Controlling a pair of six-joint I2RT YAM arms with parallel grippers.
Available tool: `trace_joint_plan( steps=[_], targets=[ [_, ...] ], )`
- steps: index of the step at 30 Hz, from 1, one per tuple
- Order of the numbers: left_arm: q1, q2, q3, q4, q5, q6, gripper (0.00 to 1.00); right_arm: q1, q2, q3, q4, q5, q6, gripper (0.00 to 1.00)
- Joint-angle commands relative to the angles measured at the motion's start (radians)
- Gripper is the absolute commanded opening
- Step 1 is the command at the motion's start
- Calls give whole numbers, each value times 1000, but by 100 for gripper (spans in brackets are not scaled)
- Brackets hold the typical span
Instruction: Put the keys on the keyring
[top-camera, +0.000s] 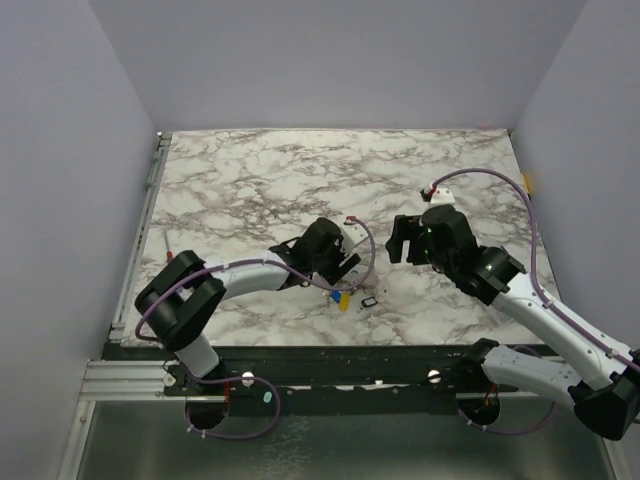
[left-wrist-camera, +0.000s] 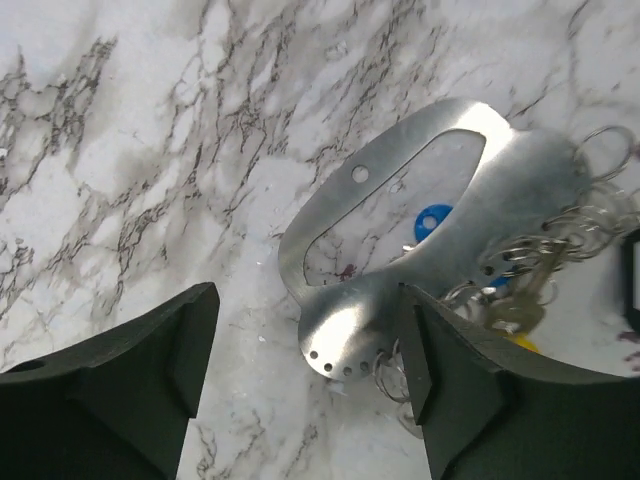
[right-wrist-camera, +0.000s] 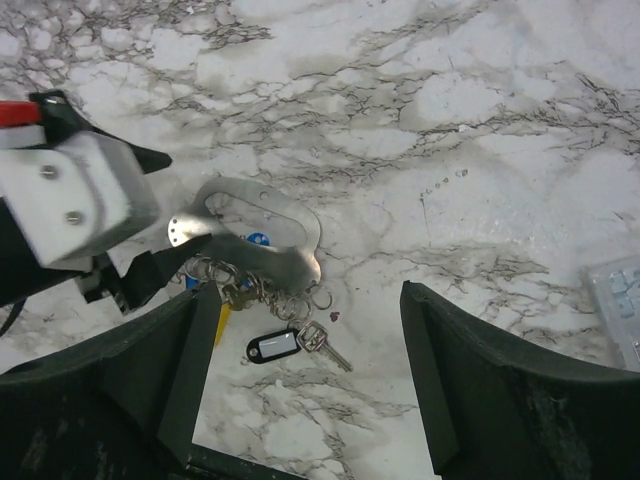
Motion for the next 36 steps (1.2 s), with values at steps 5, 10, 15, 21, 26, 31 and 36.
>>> trace_joint_plan(
  steps=[5, 10, 15, 21, 26, 31, 36],
  targets=[
    [-4, -297, -93, -103, -76, -427, 99, -3, 56, 25, 13, -33, 62, 82],
    [-2, -459, -189, -116, -71, -697, 99, -2, 76, 27, 30, -26, 80, 82],
    [115, -652, -398, -4, -260, -907, 98, -3, 59, 27, 48, -27, 67, 82],
    [127, -501, -233, -216, -134, -917, 79, -2, 14, 14, 35, 26, 41, 82],
    [-3, -363, -96, -349, -198, -908, 67, -4, 31, 55, 1, 76, 6, 82],
    [-148, -218, 56, -475, -286, -916, 65, -15, 67, 100, -17, 88, -54, 82],
    [-198, -120, 112, -515, -269, -942, 60, -61, 90, 133, -29, 101, -103, 83]
  ],
)
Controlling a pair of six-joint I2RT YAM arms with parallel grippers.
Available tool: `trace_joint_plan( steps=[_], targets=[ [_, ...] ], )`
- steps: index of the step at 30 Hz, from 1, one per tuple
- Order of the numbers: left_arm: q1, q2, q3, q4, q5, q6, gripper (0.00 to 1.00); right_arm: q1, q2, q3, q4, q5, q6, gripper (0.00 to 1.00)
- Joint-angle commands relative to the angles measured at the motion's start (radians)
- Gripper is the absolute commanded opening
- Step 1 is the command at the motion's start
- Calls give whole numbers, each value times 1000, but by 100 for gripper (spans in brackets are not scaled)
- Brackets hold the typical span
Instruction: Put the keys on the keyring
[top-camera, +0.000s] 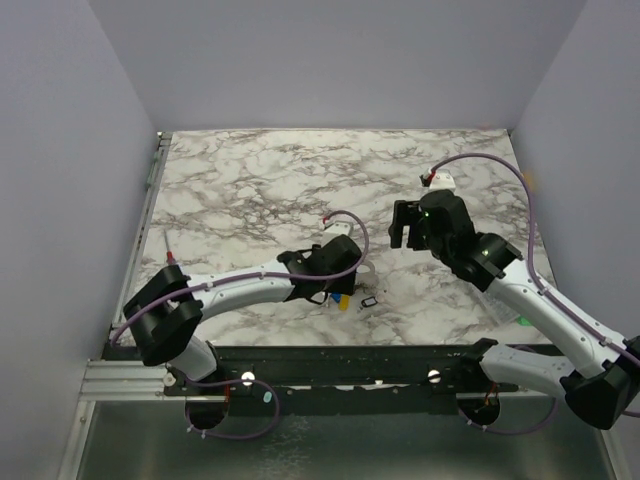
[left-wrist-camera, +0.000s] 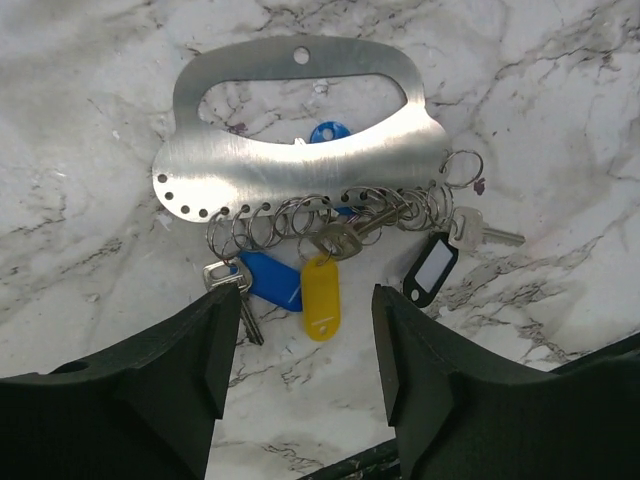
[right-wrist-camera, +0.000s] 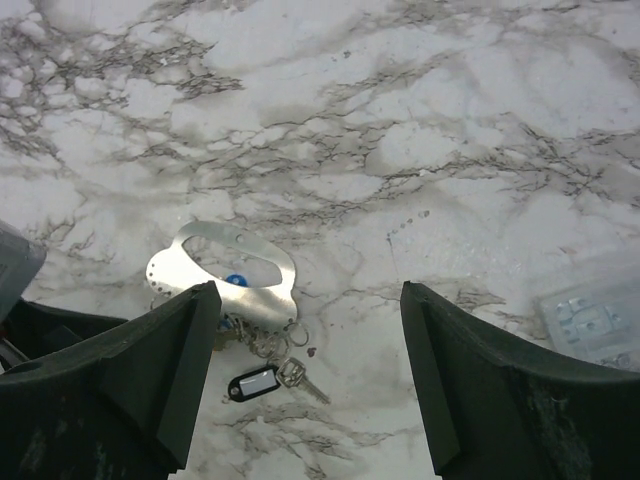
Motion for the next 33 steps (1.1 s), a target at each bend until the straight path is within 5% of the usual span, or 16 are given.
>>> trace_joint_plan(
  steps=[1, 12, 33],
  targets=[
    [-38, 72, 38, -106, -38, -24, 60, -48, 10, 38, -22, 40, -66, 83],
    [-123, 189, 83, -125, 2, -20, 56, -90, -1, 11, -7, -18, -95, 83],
    [-168, 366, 199, -266, -141, -91, 45, -91, -33, -9, -2, -52, -115, 83]
  ],
)
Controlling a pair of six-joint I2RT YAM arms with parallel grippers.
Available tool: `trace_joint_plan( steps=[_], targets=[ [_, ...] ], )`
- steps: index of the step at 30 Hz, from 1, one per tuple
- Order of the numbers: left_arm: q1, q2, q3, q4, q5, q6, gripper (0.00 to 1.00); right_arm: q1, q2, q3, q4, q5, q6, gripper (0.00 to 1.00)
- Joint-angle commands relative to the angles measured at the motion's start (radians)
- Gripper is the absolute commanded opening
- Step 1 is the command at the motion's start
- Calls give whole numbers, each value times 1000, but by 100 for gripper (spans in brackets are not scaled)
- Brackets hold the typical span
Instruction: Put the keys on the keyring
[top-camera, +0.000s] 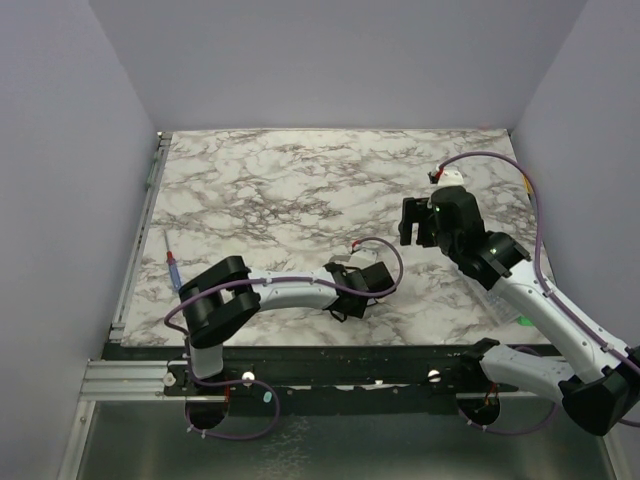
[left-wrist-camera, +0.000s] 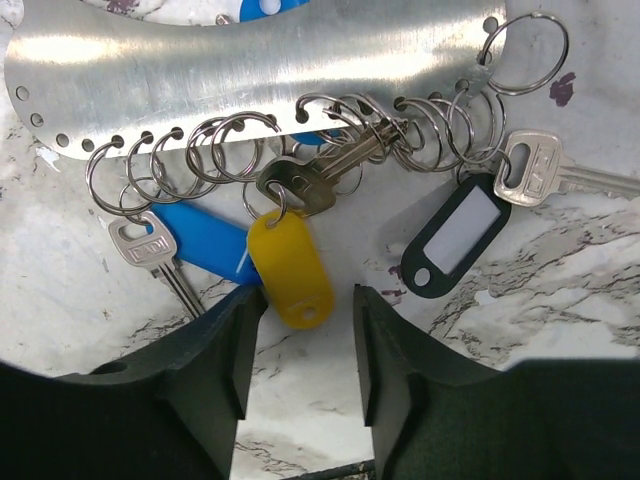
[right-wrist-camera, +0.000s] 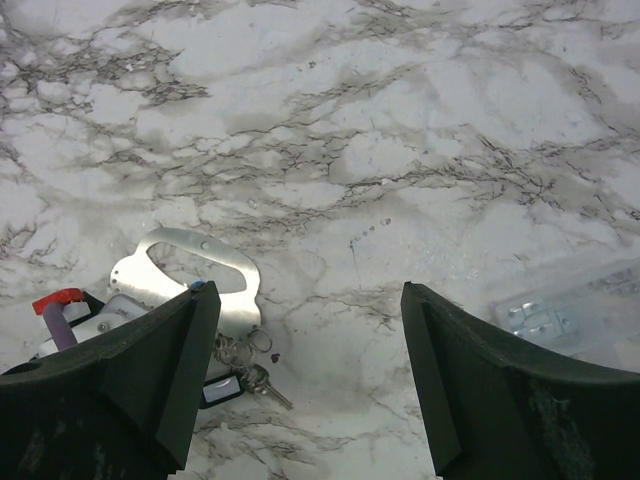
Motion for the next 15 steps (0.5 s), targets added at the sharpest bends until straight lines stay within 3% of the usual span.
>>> trace_joint_plan(
  steps=[1, 9, 15],
  targets=[
    [-4, 52, 11, -58, -76, -40, 41, -6, -20, -11, 5, -27, -22, 83],
    [-5, 57, 28, -60, -100, -40, 2, -6, -24, -8, 5, -29, -39, 83],
    [-5, -7, 13, -61, -122, -33, 0, -6, -20, -9, 17, -44, -36, 82]
  ],
)
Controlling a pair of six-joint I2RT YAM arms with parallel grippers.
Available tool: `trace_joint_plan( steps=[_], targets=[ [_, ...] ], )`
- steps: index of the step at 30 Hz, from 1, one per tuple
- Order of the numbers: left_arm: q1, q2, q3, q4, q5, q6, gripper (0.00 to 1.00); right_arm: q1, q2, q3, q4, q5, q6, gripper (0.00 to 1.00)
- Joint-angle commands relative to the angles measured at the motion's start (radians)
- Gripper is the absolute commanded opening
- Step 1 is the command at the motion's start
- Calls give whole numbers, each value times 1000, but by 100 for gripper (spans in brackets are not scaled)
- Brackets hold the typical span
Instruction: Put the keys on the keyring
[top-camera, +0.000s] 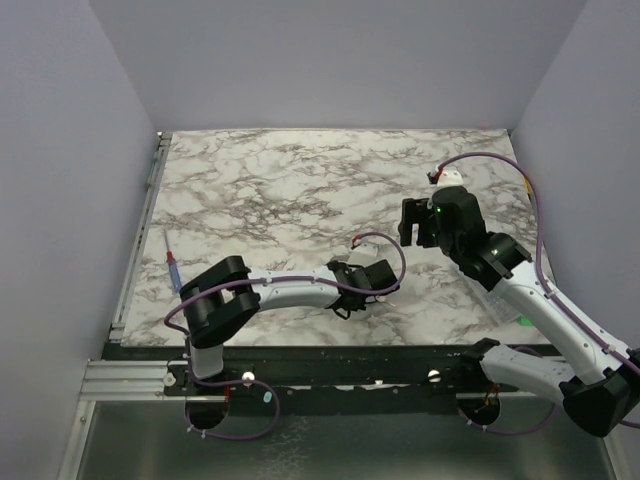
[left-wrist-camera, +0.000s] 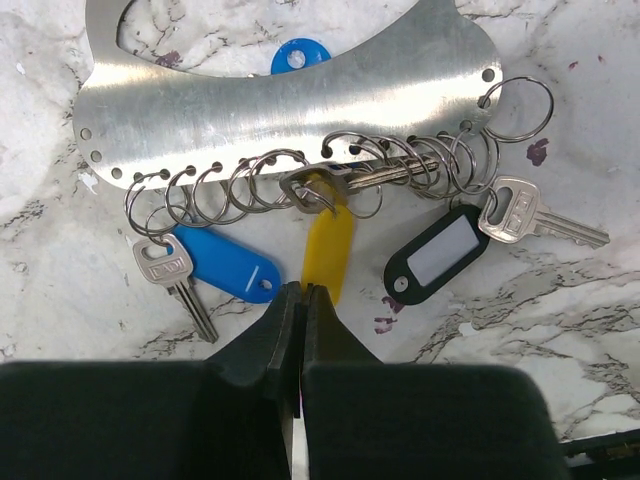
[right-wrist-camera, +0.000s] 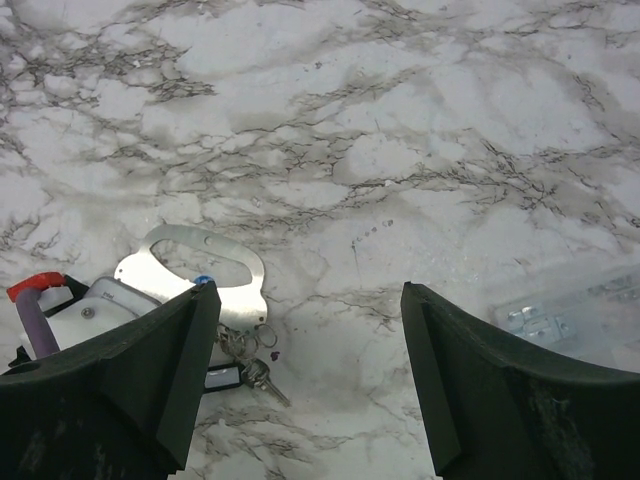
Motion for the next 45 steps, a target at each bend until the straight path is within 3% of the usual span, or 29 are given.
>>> trace_joint_plan(
  steps=[1, 10, 25, 36, 45],
  targets=[
    [1, -30, -33, -45, -43, 8, 0, -6, -10, -8, 18, -27, -13, 82],
    [1, -100, -35, -43, -44, 40, 0, -6, -4, 4, 21, -36, -12, 82],
    [-30, -27, -72, 2, -55, 54, 0, -6, -13, -5, 17, -46, -5, 82],
    [-33, -25, -95, 29, -50, 66, 26, -7, -12, -6, 17, -50, -4, 82],
    [-33, -9, -92, 50, -59, 66, 25, -5, -16, -11, 15, -50, -5, 82]
  ],
)
